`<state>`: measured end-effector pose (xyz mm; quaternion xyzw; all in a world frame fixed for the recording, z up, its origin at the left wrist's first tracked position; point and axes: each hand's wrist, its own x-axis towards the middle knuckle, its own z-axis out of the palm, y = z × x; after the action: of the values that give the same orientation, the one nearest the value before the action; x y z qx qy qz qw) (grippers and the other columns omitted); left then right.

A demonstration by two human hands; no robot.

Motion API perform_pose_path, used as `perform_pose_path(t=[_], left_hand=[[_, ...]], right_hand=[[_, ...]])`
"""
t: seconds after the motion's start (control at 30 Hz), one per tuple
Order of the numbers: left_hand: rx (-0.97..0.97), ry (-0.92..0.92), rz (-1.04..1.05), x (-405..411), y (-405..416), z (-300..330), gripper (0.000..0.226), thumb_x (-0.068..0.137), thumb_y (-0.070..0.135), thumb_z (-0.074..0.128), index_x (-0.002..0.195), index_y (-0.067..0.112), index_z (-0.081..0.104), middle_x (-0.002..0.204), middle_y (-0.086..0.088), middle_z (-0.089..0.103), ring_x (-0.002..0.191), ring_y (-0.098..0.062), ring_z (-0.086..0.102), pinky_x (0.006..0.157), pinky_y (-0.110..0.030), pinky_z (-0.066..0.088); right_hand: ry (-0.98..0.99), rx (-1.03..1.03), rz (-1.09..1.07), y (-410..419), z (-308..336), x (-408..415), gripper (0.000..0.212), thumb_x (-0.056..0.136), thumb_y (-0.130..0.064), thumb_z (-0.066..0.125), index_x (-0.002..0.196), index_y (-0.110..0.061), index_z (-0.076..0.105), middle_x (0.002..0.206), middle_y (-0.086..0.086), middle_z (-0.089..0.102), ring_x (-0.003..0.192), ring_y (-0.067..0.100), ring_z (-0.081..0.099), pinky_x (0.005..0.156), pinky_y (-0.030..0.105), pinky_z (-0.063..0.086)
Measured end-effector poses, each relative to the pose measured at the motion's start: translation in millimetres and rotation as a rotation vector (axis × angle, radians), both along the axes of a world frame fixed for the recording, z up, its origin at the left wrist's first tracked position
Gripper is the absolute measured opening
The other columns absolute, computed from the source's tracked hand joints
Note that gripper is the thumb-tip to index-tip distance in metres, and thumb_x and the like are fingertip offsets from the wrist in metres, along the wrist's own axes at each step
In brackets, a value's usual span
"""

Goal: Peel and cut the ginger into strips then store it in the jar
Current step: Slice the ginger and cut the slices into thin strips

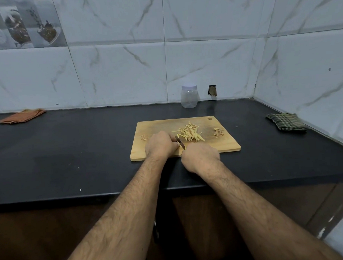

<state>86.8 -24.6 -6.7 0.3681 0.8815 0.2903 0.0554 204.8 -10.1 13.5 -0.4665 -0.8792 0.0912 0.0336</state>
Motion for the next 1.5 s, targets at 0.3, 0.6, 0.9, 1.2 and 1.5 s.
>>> perform_pose_path(t=[0.3, 0.6, 0.9, 1.2, 1.5], left_hand=[[-0.014, -0.022, -0.017, -2, 2, 0, 0.016, 0.088, 0.037, 0.069, 0.102, 0.040, 0.076, 0.104, 0.010, 0.072, 0.101, -0.017, 0.063, 0.073, -0.026, 0.044], [-0.011, -0.018, -0.018, -1, 1, 0, 0.018, 0.091, 0.038, 0.067, 0.107, 0.041, 0.075, 0.111, 0.008, 0.071, 0.105, -0.017, 0.062, 0.075, -0.027, 0.044], [-0.006, -0.009, -0.005, 2, 0, 1, 0.017, 0.091, 0.038, 0.068, 0.107, 0.038, 0.075, 0.108, 0.007, 0.071, 0.097, -0.016, 0.060, 0.074, -0.026, 0.042], [0.019, 0.029, 0.006, 2, -3, -4, 0.016, 0.092, 0.036, 0.067, 0.106, 0.033, 0.075, 0.100, 0.003, 0.071, 0.098, -0.021, 0.062, 0.070, -0.028, 0.041], [0.010, 0.041, 0.001, 1, -2, -8, 0.023, 0.093, 0.032, 0.060, 0.110, 0.040, 0.074, 0.104, 0.005, 0.072, 0.097, -0.020, 0.063, 0.071, -0.028, 0.046]], right_hand=[[-0.105, -0.039, 0.032, 1, 8, -9, 0.017, 0.096, -0.016, 0.052, 0.106, -0.014, 0.065, 0.100, 0.003, 0.067, 0.093, 0.023, 0.065, 0.083, 0.035, 0.056], [-0.115, -0.043, 0.021, -8, 0, 15, 0.024, 0.100, -0.023, 0.047, 0.115, -0.015, 0.064, 0.101, 0.005, 0.061, 0.084, 0.023, 0.050, 0.072, 0.035, 0.040], [-0.093, -0.031, -0.013, -10, -2, 25, 0.028, 0.103, -0.029, 0.041, 0.117, -0.017, 0.062, 0.118, 0.005, 0.064, 0.086, 0.023, 0.049, 0.073, 0.034, 0.040], [-0.013, -0.005, -0.022, 0, 6, 9, 0.024, 0.099, -0.020, 0.046, 0.113, -0.016, 0.065, 0.107, 0.003, 0.063, 0.091, 0.024, 0.056, 0.072, 0.033, 0.043], [-0.008, -0.022, -0.020, 5, 3, 3, 0.012, 0.098, -0.022, 0.046, 0.090, -0.018, 0.054, 0.088, 0.000, 0.055, 0.082, 0.021, 0.056, 0.069, 0.032, 0.044]])
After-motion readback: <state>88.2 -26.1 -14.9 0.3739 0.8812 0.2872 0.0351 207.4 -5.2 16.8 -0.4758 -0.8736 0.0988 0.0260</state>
